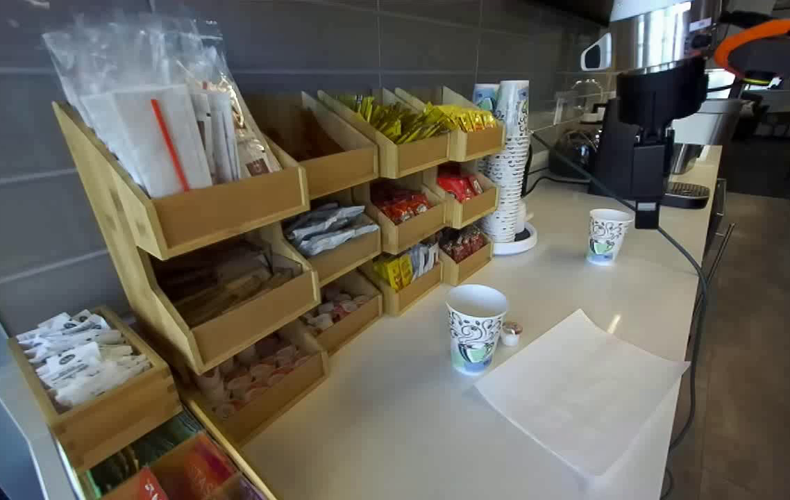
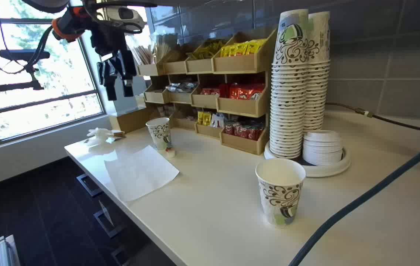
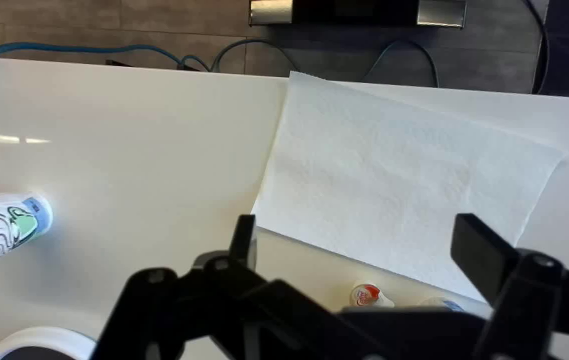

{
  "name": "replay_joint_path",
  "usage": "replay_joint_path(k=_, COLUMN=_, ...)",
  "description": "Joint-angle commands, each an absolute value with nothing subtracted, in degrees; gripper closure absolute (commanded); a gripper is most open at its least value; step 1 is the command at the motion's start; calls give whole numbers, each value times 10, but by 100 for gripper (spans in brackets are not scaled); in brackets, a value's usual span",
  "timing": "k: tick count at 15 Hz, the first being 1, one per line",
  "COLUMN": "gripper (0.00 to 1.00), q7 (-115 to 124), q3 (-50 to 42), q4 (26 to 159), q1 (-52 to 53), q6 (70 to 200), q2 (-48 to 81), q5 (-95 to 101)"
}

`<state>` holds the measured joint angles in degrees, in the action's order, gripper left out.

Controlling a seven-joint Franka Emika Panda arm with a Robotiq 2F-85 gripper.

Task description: Pour the contents from the small white container to the left cup

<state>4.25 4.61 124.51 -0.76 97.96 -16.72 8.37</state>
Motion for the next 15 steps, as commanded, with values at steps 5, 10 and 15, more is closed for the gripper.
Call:
replay_joint_path(k=5, gripper=0, q7=44, q3=39, q4=1244, q1=0, q6=978, q2=-167, q5=85)
replay_joint_path(k=10, gripper=0, q7=44, q3=39, q4=1244, q1=0, q6=978, q2=-167, q5=85)
replay_joint_path(k=15, gripper=0, q7=-11, q3=7, q4=1266, q1=-1, q6=1052, q2=-164, q5=40)
